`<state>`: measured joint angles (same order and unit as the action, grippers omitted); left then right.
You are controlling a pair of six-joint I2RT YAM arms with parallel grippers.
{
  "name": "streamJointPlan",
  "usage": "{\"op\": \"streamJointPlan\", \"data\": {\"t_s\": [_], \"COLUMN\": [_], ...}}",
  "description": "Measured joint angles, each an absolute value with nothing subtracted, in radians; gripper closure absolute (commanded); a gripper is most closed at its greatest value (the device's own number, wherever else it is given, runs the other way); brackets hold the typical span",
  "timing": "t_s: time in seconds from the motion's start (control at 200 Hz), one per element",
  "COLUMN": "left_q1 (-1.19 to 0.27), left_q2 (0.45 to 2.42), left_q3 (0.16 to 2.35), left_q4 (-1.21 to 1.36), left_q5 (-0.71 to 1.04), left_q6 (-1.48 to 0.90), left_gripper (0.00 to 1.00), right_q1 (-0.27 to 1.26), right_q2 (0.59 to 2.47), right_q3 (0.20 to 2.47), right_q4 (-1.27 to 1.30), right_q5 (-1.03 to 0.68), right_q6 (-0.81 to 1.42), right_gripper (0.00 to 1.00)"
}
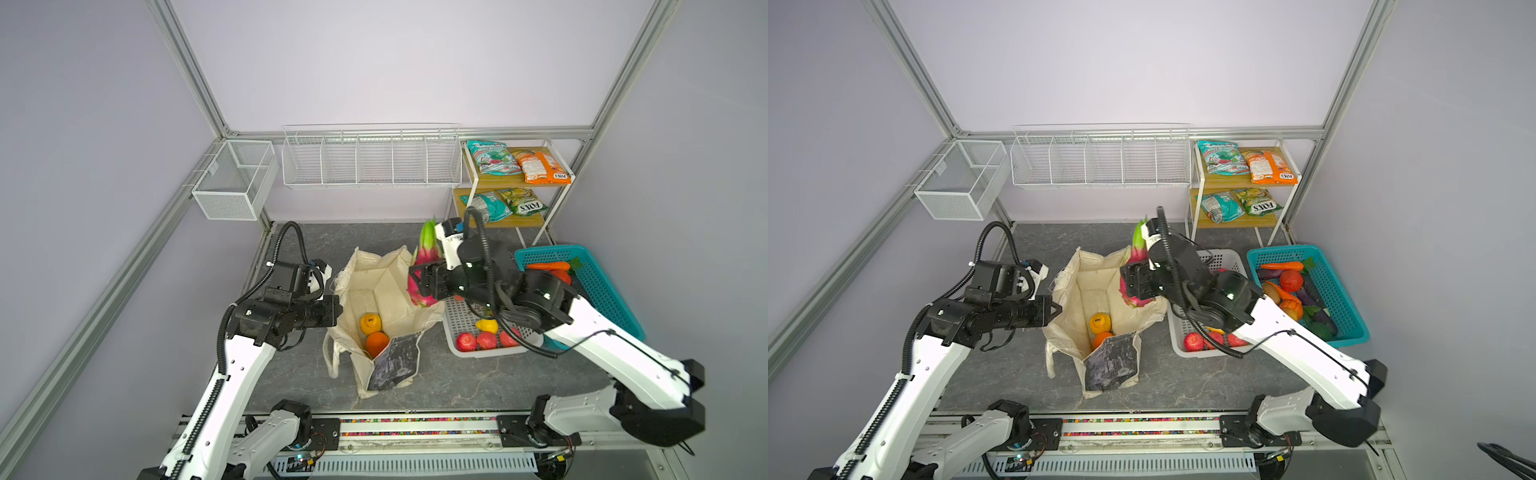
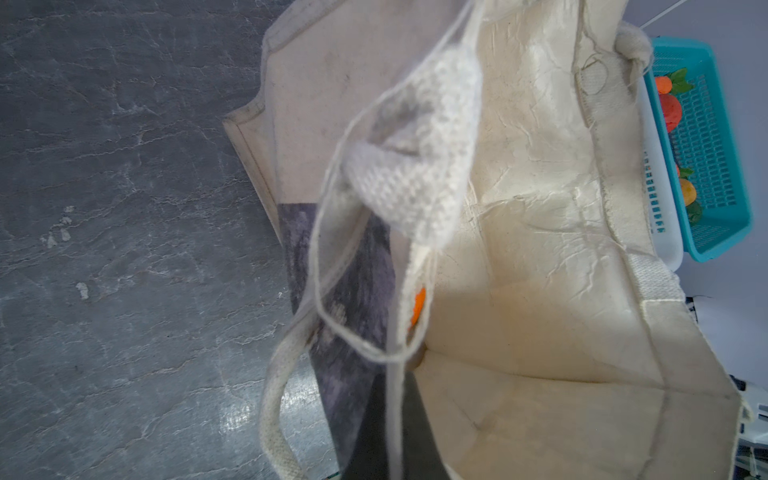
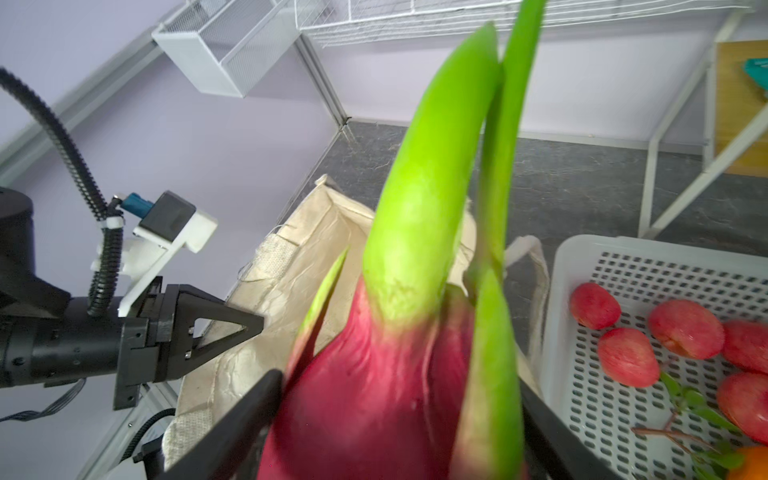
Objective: Place the food into the grocery bag and tie it
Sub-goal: 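Carry the dragon fruit with the right gripper over the open tote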
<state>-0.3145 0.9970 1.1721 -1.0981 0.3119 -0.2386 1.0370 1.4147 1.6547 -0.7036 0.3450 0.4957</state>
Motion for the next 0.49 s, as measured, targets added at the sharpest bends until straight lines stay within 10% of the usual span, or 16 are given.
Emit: {"op": "streamJointPlan", "data": {"t_s": [0.495], "left_q1": [-0.315], "left_q2": [1.002], "left_q3": [1.185], "left_q4": [-1.090], "left_q5": [0.338], "left_q6": [-0.243], "left_gripper": [1.00], "right_q1": [1.056], "right_q2": [1.596], "right_q3": [1.665], "right_q4": [-0.572], "right_q5": [0.319], "right_q6": [0.480], "right_gripper": [0.22]}}
